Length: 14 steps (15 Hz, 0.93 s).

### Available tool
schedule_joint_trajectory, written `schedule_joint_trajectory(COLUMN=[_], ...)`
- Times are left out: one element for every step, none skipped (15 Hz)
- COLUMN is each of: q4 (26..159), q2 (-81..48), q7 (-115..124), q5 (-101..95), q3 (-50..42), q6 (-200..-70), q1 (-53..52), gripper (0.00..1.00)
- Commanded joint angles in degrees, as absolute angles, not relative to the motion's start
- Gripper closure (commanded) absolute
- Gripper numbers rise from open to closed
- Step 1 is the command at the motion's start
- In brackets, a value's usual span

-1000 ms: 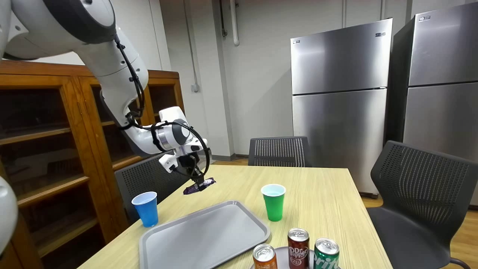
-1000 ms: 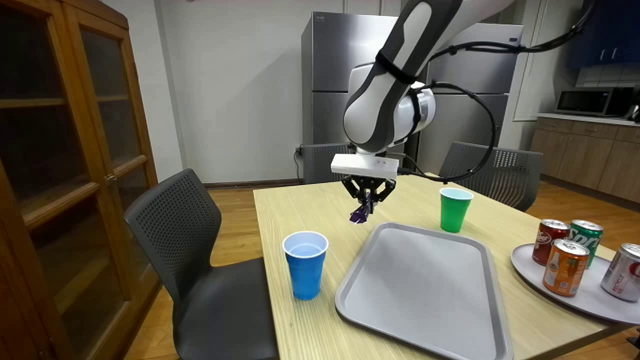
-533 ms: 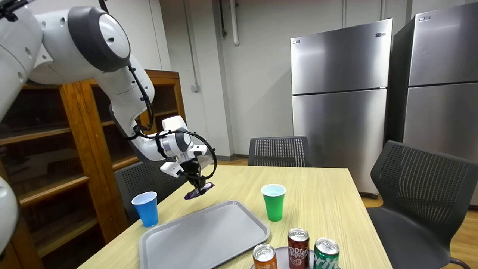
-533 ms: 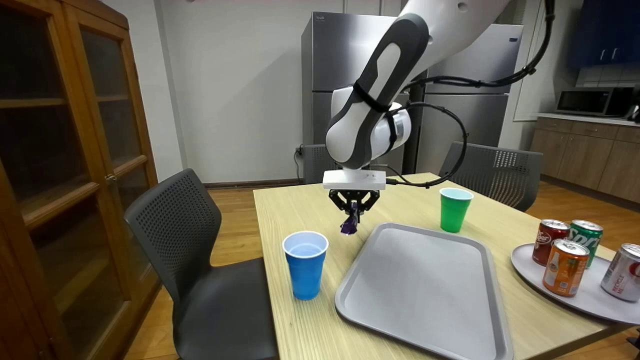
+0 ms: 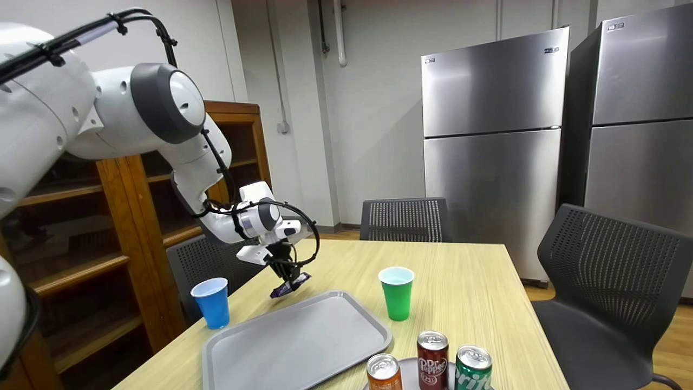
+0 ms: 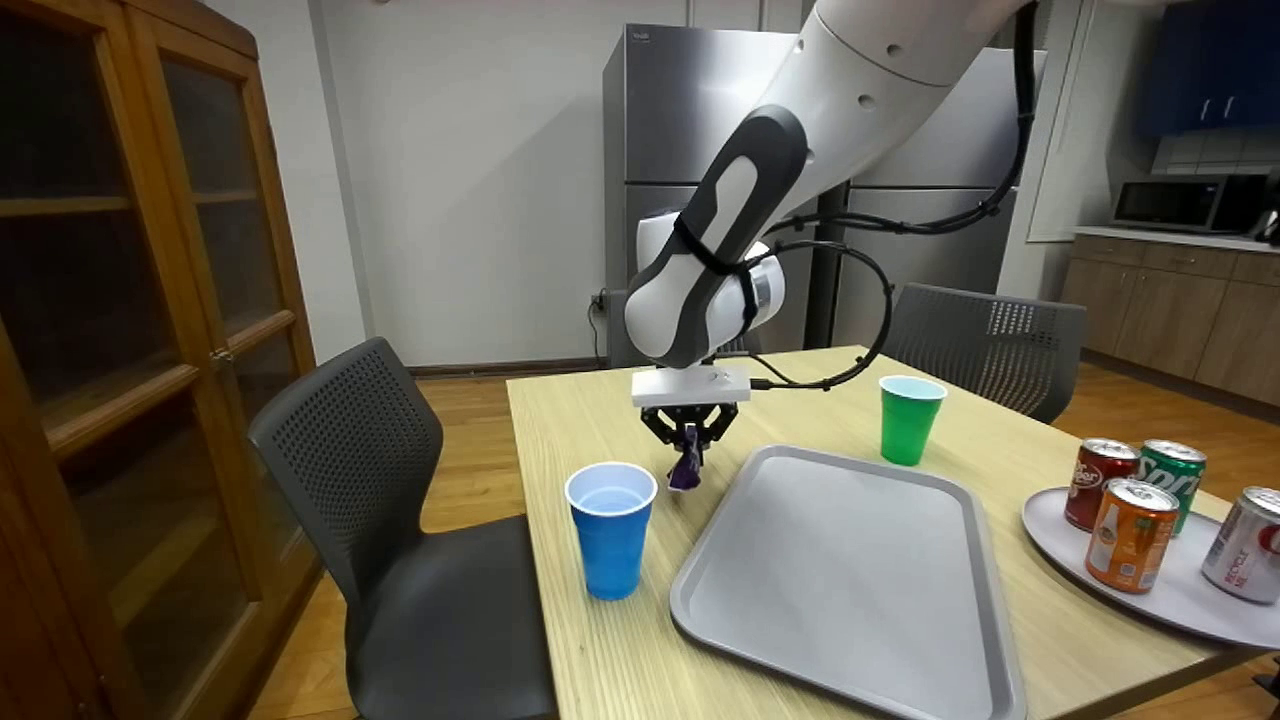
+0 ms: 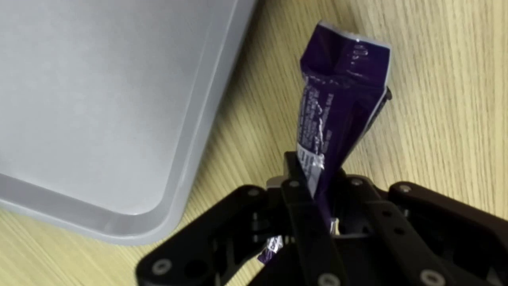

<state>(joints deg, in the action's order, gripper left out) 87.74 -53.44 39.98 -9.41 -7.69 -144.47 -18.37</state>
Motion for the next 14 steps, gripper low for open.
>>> schedule_joint_trajectory(q4=[80.7,79.8,79.1,78.4,77.8,77.5,77.2,77.1,77.1,77.4,78.1,78.9,79.5,80.3], q2=[-57.4,-58.0,-58.5,-59.0,-59.3,-59.4,-59.5,-59.2,-58.9,-58.4,-57.5,-56.7,-56.0,-55.1], q7=[38.4,38.5,38.5,38.4,38.3,38.3,38.3,38.1,37.8,37.3,37.0,36.5,36.1,35.7], q5=[-8.4,-8.6,-8.7,-8.8,-8.8,-8.8,-8.8,-8.8,-8.8,-8.9,-9.0,-9.1,-9.1,-9.0], q3=[-7.6,-7.7,-7.8,-7.8,-7.8,-7.8,-7.8,-7.8,-7.7,-7.6,-7.7,-7.7,-7.8,-7.7], q6=[-139.9,-139.4,-139.1,-138.7,-138.1,-137.9,-137.8,-137.9,-137.8,-137.8,-138.1,-138.5,-138.7,-139.0], q1=[-18.3,-18.4,-18.4,-18.5,-18.4,-18.4,-18.3,-18.2,-18.1,-18.0,-18.0,-18.0,-18.0,-17.8], gripper=[0.96,0.96,0.96,0.96,0.93,0.59,0.59,0.54,0.46,0.40,0.32,0.25,0.18,0.10])
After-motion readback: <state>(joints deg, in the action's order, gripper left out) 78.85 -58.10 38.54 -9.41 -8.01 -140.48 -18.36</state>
